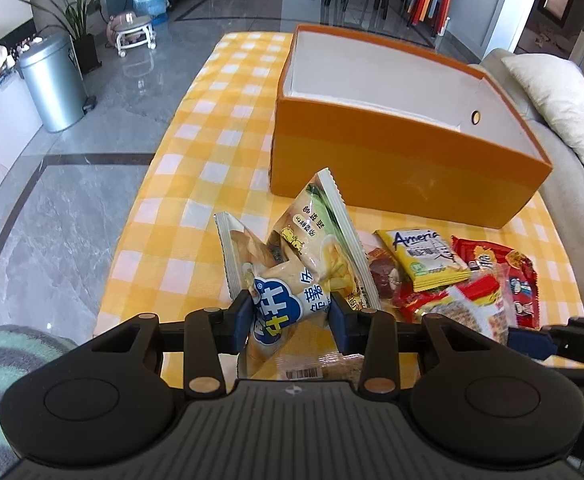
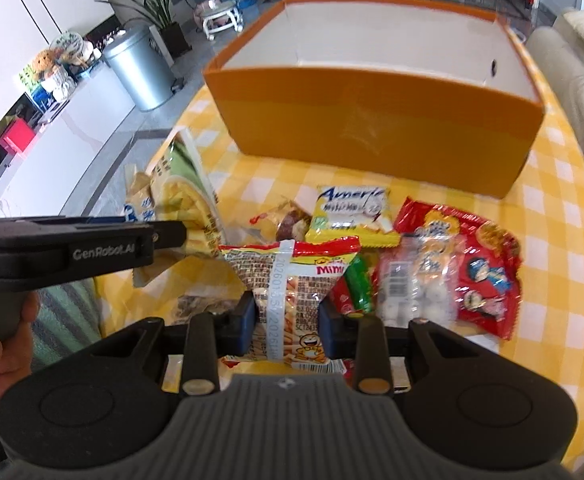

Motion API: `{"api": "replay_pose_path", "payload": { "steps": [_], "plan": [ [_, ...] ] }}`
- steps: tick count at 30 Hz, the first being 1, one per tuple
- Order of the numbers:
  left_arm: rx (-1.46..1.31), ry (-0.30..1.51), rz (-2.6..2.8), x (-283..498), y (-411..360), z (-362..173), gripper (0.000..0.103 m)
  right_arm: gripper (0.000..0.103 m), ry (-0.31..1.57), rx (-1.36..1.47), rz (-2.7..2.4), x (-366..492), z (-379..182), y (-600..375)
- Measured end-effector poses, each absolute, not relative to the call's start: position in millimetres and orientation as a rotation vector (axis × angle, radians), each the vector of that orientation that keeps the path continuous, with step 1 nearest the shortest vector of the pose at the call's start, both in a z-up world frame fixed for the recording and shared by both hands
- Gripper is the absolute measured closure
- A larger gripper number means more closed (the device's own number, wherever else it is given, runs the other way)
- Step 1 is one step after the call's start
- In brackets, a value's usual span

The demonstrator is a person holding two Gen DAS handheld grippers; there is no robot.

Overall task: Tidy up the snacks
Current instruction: 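Carry both bags over the orange box and lower them inside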

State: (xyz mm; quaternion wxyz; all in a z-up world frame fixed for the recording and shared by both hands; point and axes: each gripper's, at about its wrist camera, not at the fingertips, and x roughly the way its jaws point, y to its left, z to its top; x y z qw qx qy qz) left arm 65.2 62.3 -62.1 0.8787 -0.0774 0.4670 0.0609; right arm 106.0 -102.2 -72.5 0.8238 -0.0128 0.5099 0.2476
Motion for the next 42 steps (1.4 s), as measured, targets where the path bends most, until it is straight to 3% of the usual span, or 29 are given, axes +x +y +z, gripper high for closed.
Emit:
{"api": "replay_pose_path", "payload": {
  "steps": [17, 42],
  "plan": [
    [-0.079, 0.879, 0.047, 61, 30, -24, 0.058, 0.074, 0.969, -0.020, 0.396, 104, -41, -141],
    [0.035, 0.756, 0.007, 149, 23, 26, 0.058, 0.074, 0.797, -0.011, 0.367, 196, 30, -149]
  ]
}}
